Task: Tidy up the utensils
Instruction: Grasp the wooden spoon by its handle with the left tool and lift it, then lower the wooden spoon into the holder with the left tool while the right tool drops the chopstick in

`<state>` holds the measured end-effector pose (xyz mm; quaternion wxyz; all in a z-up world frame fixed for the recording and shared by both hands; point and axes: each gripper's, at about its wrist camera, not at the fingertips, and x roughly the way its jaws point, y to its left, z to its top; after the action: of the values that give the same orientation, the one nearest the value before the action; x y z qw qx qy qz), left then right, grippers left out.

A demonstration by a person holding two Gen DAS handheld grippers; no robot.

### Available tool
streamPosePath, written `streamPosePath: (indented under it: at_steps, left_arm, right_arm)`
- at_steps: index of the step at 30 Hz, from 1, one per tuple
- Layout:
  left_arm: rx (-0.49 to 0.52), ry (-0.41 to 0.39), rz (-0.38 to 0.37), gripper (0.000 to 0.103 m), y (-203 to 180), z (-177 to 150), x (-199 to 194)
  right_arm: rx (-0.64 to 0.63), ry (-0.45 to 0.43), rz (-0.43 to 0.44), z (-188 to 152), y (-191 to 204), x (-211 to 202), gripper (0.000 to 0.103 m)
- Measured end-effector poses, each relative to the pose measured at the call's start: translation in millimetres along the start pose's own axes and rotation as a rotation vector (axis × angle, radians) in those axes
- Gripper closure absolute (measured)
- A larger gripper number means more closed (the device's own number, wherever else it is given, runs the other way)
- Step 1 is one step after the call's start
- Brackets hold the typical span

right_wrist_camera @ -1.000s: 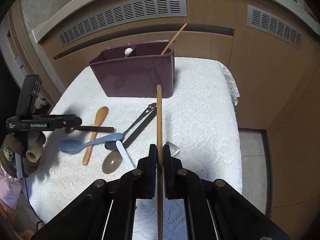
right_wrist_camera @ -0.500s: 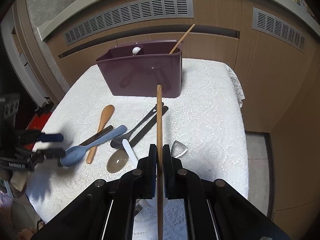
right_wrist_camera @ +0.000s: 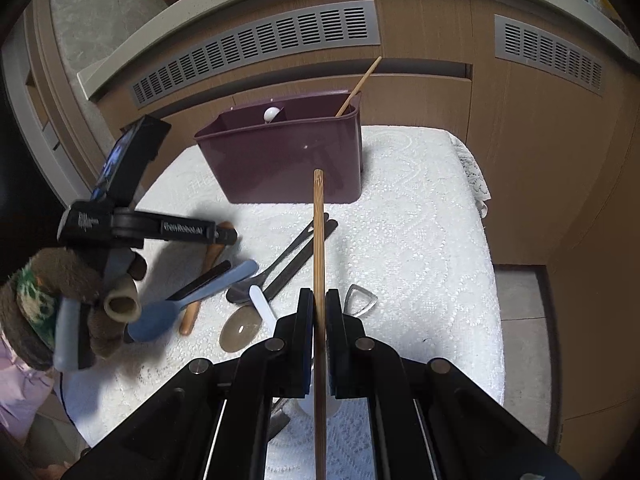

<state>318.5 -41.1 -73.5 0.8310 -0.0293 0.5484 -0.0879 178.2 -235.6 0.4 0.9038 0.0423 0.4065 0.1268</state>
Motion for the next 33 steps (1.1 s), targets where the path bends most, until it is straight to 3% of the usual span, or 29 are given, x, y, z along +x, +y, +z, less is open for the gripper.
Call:
streamPosePath:
  at_steps: [1, 3, 9, 14, 16, 18, 22, 29, 31, 32, 33]
  left_arm:
    - [0.023, -0.019, 0.017, 0.049, -5.1, -3.0, 0.2]
    - [0.103, -0.090, 0.081, 0.072, -17.6, -16.2, -1.6]
    - [0.111, -0.254, -0.019, 0.072, -10.7, -60.2, -46.1]
    - [0.067, -0.393, -0.051, 0.072, 5.9, -78.5, -92.6]
    - [0.043, -0.449, -0.063, 0.072, 14.5, -81.7, -110.5]
    - [0.043, -0.498, -0.072, 0.072, 19.0, -84.4, -123.8]
    - [0.039, -0.529, -0.094, 0.072, 27.9, -84.9, -134.6]
    - [0.022, -0.531, -0.135, 0.072, 43.0, -91.7, -140.1]
    - [0.015, -0.531, -0.142, 0.072, 44.6, -92.6, -140.7]
    - [0.015, -0.531, -0.144, 0.072, 45.1, -92.9, -141.6]
    - [0.016, -0.532, -0.146, 0.072, 45.4, -93.6, -143.0]
  right_arm:
    - [0.004, -0.006, 0.002, 0.1, -1.2, 1.1, 0.098]
    - [0.011, -0.019, 0.014, 1.2, -2.2, 3.6, 0.097]
    - [-0.003, -0.039, 0.022, 3.5, -1.6, 9.1, 0.097]
    - [-0.098, 0.039, -0.006, 7.5, 10.4, 25.4, 0.096]
    - [-0.085, 0.103, 0.054, 8.8, 13.7, 35.1, 0.090]
    - [-0.057, 0.151, 0.110, 8.2, 17.7, 45.6, 0.074]
    - [-0.058, 0.168, 0.122, 8.6, 35.0, 64.6, 0.072]
    - [-0.192, 0.193, 0.038, 8.1, 70.4, 97.1, 0.074]
    - [-0.201, 0.192, 0.014, 8.4, 72.7, 105.4, 0.082]
    - [-0.211, 0.189, 0.001, 8.7, 73.4, 104.9, 0.095]
    - [-0.214, 0.194, -0.001, 9.1, 73.5, 103.8, 0.097]
